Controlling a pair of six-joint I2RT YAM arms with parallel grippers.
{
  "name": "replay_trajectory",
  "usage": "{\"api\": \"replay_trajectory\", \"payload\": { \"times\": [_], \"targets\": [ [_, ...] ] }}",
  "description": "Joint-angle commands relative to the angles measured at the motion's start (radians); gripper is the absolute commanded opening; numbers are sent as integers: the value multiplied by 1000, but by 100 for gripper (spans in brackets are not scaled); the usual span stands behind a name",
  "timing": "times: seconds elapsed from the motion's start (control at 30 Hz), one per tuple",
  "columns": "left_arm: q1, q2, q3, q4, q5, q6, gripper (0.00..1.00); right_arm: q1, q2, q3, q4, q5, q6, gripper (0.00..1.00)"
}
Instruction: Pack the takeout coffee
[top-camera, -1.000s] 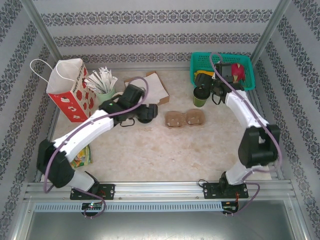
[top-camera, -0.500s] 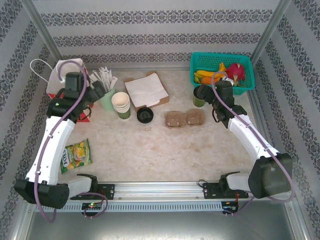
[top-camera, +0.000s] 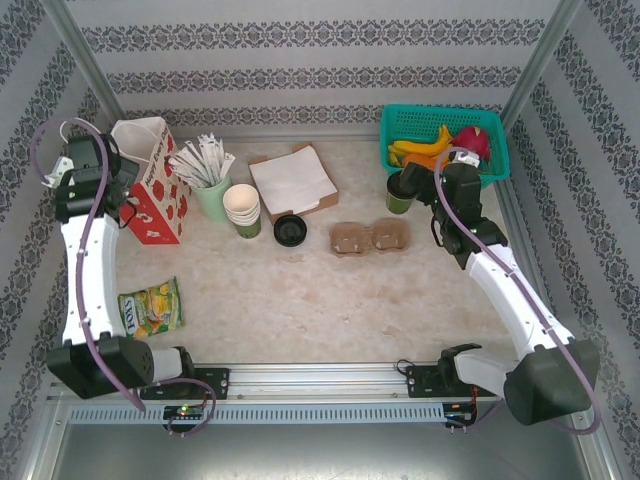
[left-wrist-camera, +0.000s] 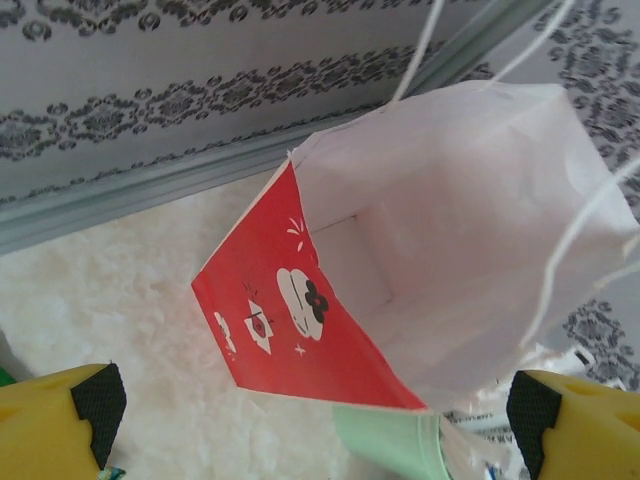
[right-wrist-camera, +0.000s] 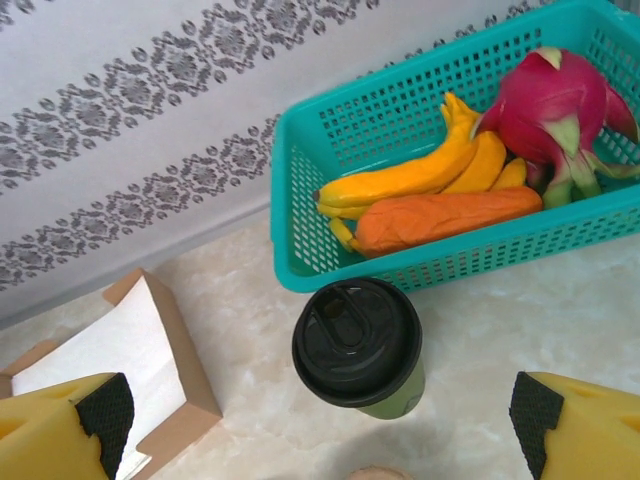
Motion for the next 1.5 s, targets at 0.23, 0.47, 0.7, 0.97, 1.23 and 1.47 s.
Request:
{"api": "replay_trajectory", "payload": {
  "times": [0.23,0.47,0.7,0.97,1.23,1.47],
  "targets": [
    [42,295,290,-201,-12,-210,86,-3,-171,-142,35,3,-32,98],
    [42,302,204,-154,26,-238,58,-6,-266,-220,114,3,-91,98],
    [49,267,174,-142,23,-185,17,-6,-292,-236,101,-14,-86,98],
    [98,147,78,-54,117,-140,0,-10,-253,-224,142,-48,-70,98],
    [133,63,102,-111,141,-65,0,-6,-193,-195,138,-135,-61,98],
    [170,-44,137,-244,108,35,0,0,-142,-154,86,-181,-15,98]
  ]
}}
